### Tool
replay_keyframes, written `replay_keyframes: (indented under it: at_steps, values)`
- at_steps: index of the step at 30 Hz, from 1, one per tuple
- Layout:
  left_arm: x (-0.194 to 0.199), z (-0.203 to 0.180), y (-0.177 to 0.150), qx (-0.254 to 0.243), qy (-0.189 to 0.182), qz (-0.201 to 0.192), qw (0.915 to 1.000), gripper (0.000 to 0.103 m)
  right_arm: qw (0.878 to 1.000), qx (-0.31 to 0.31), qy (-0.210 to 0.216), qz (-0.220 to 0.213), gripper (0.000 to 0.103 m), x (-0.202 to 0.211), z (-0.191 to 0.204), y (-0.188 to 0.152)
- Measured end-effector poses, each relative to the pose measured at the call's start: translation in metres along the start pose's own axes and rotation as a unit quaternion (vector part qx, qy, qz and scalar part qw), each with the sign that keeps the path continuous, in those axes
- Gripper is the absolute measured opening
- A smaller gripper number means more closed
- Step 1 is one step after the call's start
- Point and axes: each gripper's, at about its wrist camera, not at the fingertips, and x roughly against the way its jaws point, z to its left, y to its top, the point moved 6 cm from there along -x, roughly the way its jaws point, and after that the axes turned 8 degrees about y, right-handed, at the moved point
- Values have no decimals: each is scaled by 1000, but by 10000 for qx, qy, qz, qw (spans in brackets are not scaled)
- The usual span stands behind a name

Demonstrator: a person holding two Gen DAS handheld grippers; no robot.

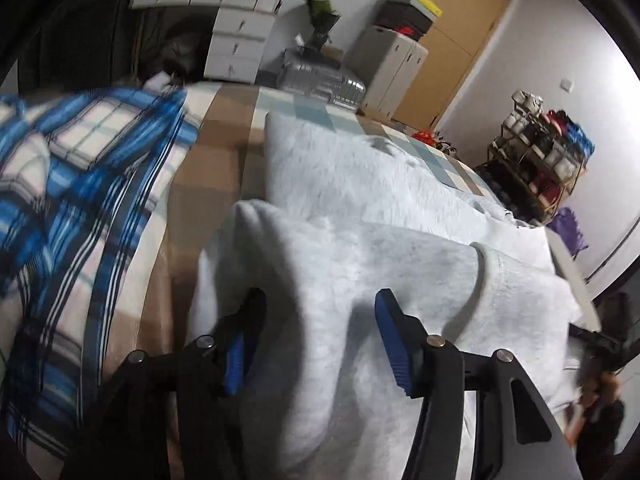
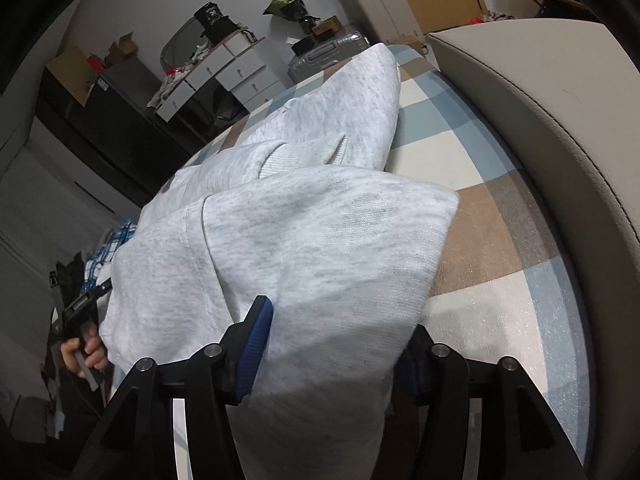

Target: Fold large clothes

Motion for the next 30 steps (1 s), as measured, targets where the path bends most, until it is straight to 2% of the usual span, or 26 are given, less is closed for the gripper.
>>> replay_keyframes:
  at_steps: [4,8,11,12,14,15,18,21,24,26,28,30]
  values:
    - [-5,-4,1,-185,-70,179,9996,53,10000,43,34,2,61,-8,3,8]
    - [-19,-16,1,-275,9,355,9990,66,9999,77,67,-25,69,-18,8,16]
    - [-17,-23,-3,-245,154,376,9989,65,9999,170,-6,1,69,-25,12,22]
    - [-17,-27,-3,-326,183,371,9986,56,9997,218,-50,11,68,-27,13,23]
    - [-8,-30,-11,-513,208,314,9980,47,9996,266,-117,51,66,-30,13,25]
    - [-6,-34,-13,-620,183,277,9975,38,9995,286,-140,71,65,-32,14,26]
    - [-1,-32,-17,-770,278,240,9964,37,9994,310,-138,47,64,-37,13,32]
    - [9,-22,-21,-533,307,352,9975,44,9997,244,-76,59,64,-38,11,33]
    - [30,-19,-23,-434,234,256,9985,44,9995,310,-58,12,64,-37,10,31]
    - [50,-21,-20,-571,315,10,9979,49,9995,300,-54,-12,64,-36,10,30]
    - [67,-19,-9,-590,492,-360,9964,62,9995,302,-62,-5,65,-36,10,30]
    - [73,-16,8,-537,541,-690,9947,67,9996,289,-58,-7,65,-36,10,31]
